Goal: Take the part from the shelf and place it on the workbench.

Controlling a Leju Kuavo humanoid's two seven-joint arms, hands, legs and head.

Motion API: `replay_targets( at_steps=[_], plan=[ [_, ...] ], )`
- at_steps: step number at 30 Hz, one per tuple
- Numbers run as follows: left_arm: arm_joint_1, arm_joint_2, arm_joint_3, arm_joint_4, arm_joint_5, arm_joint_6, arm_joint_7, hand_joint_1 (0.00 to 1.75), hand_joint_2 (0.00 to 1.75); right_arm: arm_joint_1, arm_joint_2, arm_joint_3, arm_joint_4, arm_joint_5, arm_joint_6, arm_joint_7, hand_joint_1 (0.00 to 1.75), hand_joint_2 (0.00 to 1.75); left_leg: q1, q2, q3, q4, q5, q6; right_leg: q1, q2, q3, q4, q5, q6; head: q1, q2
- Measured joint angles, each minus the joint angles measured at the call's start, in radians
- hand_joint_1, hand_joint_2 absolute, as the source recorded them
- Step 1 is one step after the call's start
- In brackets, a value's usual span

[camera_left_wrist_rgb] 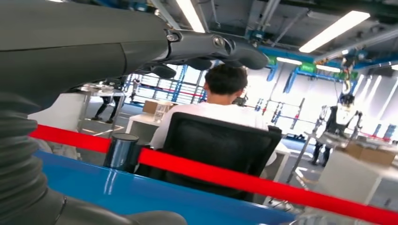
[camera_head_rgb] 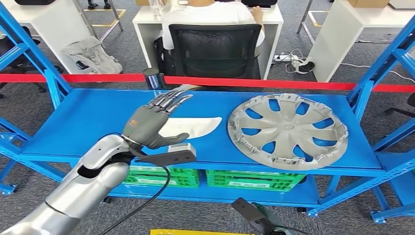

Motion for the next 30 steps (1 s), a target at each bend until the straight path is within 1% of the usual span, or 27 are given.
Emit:
replay_targets(
  at_steps=[7, 13, 18, 22, 30],
  plan=[
    [-0.087, -0.026, -0.03, 0.173, -0.015, -0.02, -0.007, 0.0, 1.75, 0.0, -0.001, 0.0, -0.001, -0.001, 0.005, 0.006, 0.0, 0.0, 0.0, 0.0, 0.0, 0.001, 0.0, 0.001, 0.0, 0.0, 0.0, 0.0, 0.001, 0.0, 0.0, 0.0],
    [-0.124, -0.057, -0.046, 0.324, 0.002, -0.039, -0.007, 0.0, 1.75, 0.004, -0.003, 0.0, -0.001, -0.008, -0.009, -0.005, 0.0, 0.0, 0.0, 0.0, 0.0, 0.001, 0.0, 0.001, 0.0, 0.0, 0.0, 0.0, 0.001, 0.001, 0.0, 0.0],
    [-0.137, -0.082, -0.05, 0.439, 0.027, -0.058, 0.004, 0.0, 1.75, 0.014, -0.006, -0.004, -0.001, -0.013, -0.027, -0.008, 0.0, 0.0, 0.0, 0.0, 0.0, 0.001, 0.0, 0.001, 0.0, 0.0, 0.0, 0.0, 0.001, 0.001, 0.0, 0.0],
    [-0.139, -0.093, -0.052, 0.49, 0.031, -0.06, 0.006, 0.0, 1.75, 0.021, -0.009, -0.005, -0.001, -0.014, -0.029, -0.008, 0.0, 0.0, 0.0, 0.0, 0.0, 0.001, 0.0, 0.001, 0.0, 0.0, 0.0, 0.0, 0.001, 0.001, 0.0, 0.0],
    [-0.145, -0.099, -0.055, 0.538, 0.059, -0.077, 0.001, 0.0, 1.75, 0.026, -0.012, -0.012, -0.001, -0.013, -0.031, -0.007, 0.0, 0.0, 0.0, 0.0, 0.0, 0.0, 0.0, 0.001, 0.0, 0.0, 0.0, 0.0, 0.001, 0.001, 0.0, 0.0]
  ],
)
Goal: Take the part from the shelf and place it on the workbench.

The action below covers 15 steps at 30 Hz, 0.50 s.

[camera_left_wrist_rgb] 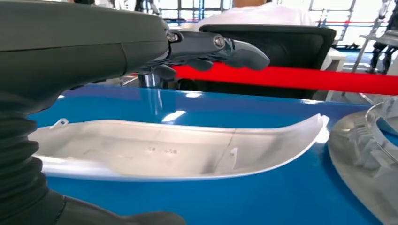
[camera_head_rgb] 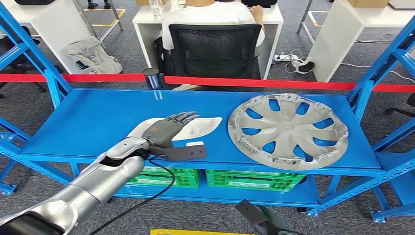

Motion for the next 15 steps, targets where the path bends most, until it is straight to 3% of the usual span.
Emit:
replay_targets(
  at_steps=[15],
  plan=[
    [-0.002, 0.046, 0.026, 0.014, 0.016, 0.006, 0.034, 0.0, 1.75, 0.016, -0.002, -0.025, 0.0, 0.007, 0.003, 0.005, 0.0, 0.0, 0.0, 0.0, 0.0, 0.0, 0.0, 0.0, 0.0, 0.0, 0.0, 0.0, 0.0, 0.0, 0.0, 0.0]
  ],
)
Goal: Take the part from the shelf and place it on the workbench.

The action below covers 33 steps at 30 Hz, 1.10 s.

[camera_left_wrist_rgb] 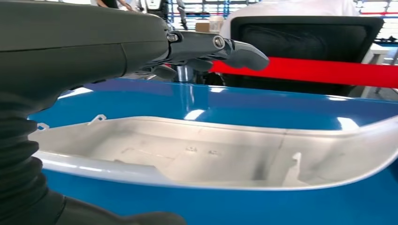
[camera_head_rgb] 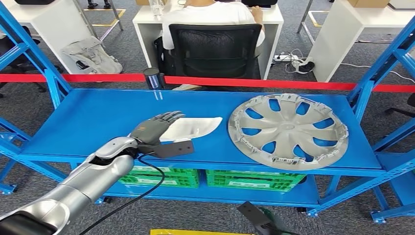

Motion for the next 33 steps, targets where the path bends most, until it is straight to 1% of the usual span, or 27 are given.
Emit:
replay_targets(
  at_steps=[5, 12, 18, 27, 33],
  plan=[
    [-0.002, 0.006, 0.012, 0.0, -0.016, 0.016, 0.023, 0.0, 1.75, 0.014, 0.0, -0.013, 0.0, 0.0, -0.004, -0.008, 0.0, 0.0, 0.0, 0.0, 0.0, 0.0, 0.0, 0.0, 0.0, 0.0, 0.0, 0.0, 0.0, 0.0, 0.0, 0.0],
    [-0.002, 0.014, 0.014, 0.0, -0.024, 0.017, 0.025, 0.0, 1.75, 0.018, 0.0, -0.018, 0.0, 0.002, -0.004, -0.008, 0.0, 0.0, 0.0, 0.0, 0.0, 0.0, 0.0, 0.0, 0.0, 0.0, 0.0, 0.0, 0.0, 0.0, 0.0, 0.0],
    [-0.002, 0.02, 0.014, 0.004, -0.043, 0.007, 0.043, 0.0, 1.75, 0.018, 0.0, -0.018, 0.0, 0.007, -0.005, -0.013, 0.0, 0.0, 0.0, 0.0, 0.0, 0.0, 0.0, 0.0, 0.0, 0.0, 0.0, 0.0, 0.0, 0.0, 0.0, 0.0],
    [0.002, 0.05, 0.014, 0.027, -0.051, -0.005, 0.046, 0.0, 1.75, 0.017, 0.0, -0.018, 0.0, 0.018, 0.0, -0.007, 0.0, 0.0, 0.0, 0.0, 0.0, 0.0, 0.0, 0.0, 0.0, 0.0, 0.0, 0.0, 0.0, 0.0, 0.0, 0.0],
    [0.003, 0.057, 0.014, 0.034, -0.063, -0.015, 0.052, 0.0, 1.75, 0.016, 0.0, -0.019, 0.0, 0.019, 0.001, -0.007, 0.0, 0.0, 0.0, 0.0, 0.0, 0.0, 0.0, 0.0, 0.0, 0.0, 0.0, 0.0, 0.0, 0.0, 0.0, 0.0]
  ],
)
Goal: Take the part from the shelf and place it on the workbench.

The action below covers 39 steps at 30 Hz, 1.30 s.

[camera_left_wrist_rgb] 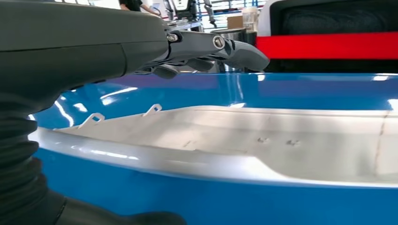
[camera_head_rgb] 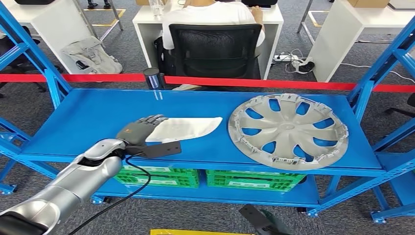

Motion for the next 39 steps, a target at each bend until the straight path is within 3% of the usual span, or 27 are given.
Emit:
replay_targets(
  at_steps=[7, 11, 39],
  plan=[
    [-0.001, 0.001, 0.0, 0.006, -0.015, -0.01, 0.002, 0.03, 1.75, 0.0, 0.0, -0.005, 0.0, -0.005, -0.004, -0.003, 0.0, 0.0, 0.0, 0.0, 0.0, 0.0, 0.0, 0.0, 0.0, 0.0, 0.0, 0.0, 0.0, 0.0, 0.0, 0.0],
    [-0.001, 0.001, 0.0, 0.01, -0.025, -0.016, -0.003, 1.74, 1.75, 0.0, 0.0, -0.006, 0.0, -0.005, -0.01, -0.003, 0.0, 0.0, 0.0, 0.0, 0.0, 0.0, 0.0, 0.0, 0.0, 0.0, 0.0, 0.0, 0.0, 0.0, 0.0, 0.0],
    [-0.006, 0.0, 0.004, 0.023, -0.035, -0.001, -0.028, 1.75, 1.75, -0.001, -0.003, -0.024, 0.0, 0.024, -0.015, 0.003, 0.0, 0.0, 0.0, 0.0, 0.001, 0.0, 0.0, 0.0, 0.0, 0.0, 0.002, 0.0, 0.0, 0.0, 0.0, 0.0]
  ],
)
